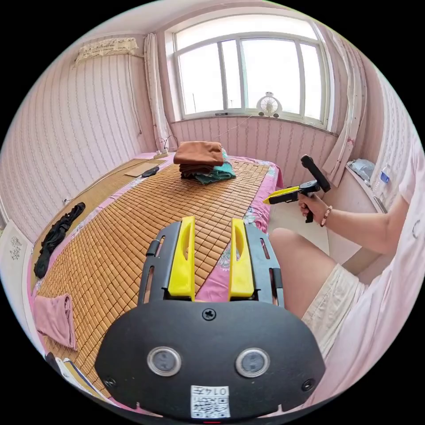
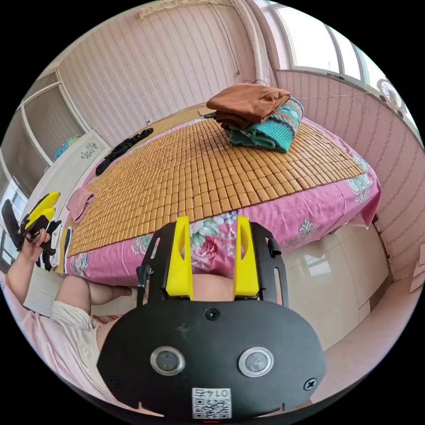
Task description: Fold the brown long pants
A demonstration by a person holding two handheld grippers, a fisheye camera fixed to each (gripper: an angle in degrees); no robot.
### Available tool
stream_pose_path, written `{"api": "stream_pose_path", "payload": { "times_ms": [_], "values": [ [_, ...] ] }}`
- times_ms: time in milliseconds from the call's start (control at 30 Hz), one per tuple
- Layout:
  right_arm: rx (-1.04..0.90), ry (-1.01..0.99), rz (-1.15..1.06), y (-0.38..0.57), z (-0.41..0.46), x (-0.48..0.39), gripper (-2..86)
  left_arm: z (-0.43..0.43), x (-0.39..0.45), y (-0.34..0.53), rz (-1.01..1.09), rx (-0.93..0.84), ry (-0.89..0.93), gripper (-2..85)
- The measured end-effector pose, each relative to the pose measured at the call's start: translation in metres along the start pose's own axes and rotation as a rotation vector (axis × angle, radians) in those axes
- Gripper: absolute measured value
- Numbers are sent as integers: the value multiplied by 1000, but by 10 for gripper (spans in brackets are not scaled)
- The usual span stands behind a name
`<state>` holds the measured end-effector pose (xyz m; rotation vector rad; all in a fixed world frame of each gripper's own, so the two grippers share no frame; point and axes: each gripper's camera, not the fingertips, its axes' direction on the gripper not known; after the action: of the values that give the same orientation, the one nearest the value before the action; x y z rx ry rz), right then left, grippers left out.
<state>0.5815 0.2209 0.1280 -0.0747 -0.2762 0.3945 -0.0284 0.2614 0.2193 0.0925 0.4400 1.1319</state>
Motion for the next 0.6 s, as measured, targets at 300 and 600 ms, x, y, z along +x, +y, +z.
{"api": "stream_pose_path", "payload": {
  "times_ms": [300, 600],
  "values": [
    [245, -101, 125, -79, 16, 95, 158, 161, -85, -149, -55, -35, 52, 145],
    [211, -102, 170, -166, 55, 180, 135, 340, -186, -280, -459, -77, 79, 166]
  ]
}}
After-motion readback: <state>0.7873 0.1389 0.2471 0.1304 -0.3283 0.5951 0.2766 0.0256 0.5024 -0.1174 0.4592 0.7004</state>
